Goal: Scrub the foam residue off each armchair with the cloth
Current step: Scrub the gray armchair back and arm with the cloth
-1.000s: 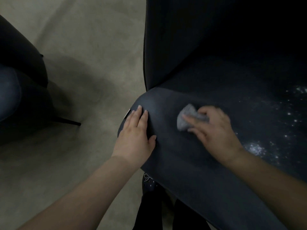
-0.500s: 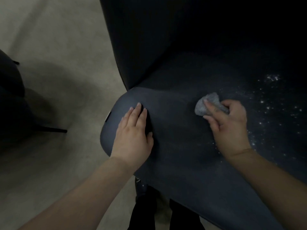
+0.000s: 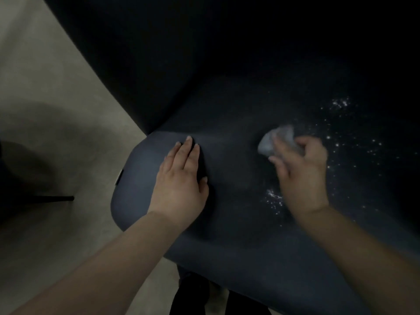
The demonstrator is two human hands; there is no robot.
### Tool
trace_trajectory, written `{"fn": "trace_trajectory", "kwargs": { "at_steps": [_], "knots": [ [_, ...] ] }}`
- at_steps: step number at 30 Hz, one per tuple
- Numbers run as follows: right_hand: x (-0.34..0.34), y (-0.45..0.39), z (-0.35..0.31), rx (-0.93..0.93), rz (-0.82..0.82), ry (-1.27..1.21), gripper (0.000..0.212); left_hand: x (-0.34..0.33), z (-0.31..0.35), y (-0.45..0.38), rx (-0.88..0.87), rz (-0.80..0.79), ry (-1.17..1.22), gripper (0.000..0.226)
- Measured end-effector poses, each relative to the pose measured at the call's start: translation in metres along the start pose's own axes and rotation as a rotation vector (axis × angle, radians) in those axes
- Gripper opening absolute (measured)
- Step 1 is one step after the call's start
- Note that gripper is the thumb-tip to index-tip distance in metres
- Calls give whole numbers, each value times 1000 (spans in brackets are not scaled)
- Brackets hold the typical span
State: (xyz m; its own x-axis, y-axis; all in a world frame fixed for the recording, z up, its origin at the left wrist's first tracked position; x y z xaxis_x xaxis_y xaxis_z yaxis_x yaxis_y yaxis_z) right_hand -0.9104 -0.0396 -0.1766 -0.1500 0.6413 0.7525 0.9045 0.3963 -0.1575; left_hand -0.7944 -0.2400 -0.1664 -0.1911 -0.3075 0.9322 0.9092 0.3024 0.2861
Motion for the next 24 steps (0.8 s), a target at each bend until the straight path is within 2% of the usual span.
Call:
{"fn": "trace_trajectory", "kwargs": {
  "at_steps": [2, 5, 7, 10, 12, 14, 16, 18, 22, 24],
  "knots": [
    [-5, 14, -13, 95, -106, -16, 44, 0, 8, -3, -12, -2, 10, 70],
    [-12, -19, -12, 168, -251, -16, 37, 0, 22, -11, -41, -12, 22, 70],
    [-5, -51, 10, 88, -154, 5, 32, 2, 28, -19, -57, -7, 7, 69],
    [19, -58, 40, -108, 105, 47, 35, 6, 35, -33, -74, -11, -13, 69],
    [23, -29, 34, -146, 111, -29, 36, 8, 42, -42, -88, -17, -13, 69],
    [18, -6, 15, -78, 39, -75, 46, 9, 53, -51, -98, -21, -13, 69],
    [13, -13, 10, 36, -110, -76, 47, 10, 63, -58, -116, -22, -9, 69],
    [9, -46, 17, 82, -167, -82, 46, 10, 71, -66, -135, -23, -8, 70],
    [24, -94, 58, -125, 73, -14, 41, 12, 75, -82, -137, -22, -50, 73],
    [35, -77, 68, -136, 93, 42, 42, 12, 75, -91, -113, -31, -57, 74]
  ]
}}
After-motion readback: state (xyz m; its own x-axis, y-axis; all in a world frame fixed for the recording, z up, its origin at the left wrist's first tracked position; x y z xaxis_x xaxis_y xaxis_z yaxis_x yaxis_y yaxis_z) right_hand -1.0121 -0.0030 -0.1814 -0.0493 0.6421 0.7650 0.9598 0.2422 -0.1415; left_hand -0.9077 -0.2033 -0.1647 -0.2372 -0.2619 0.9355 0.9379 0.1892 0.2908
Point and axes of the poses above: each hand's wrist, its own y-axis away from the middle knuckle, its own x-axis out of the back of the hand, z = x × y, the point moved 1 cm from there along -y, towards the middle knuckle, and after that the axes turned 10 degrees about -y, right-handed, at the moved point
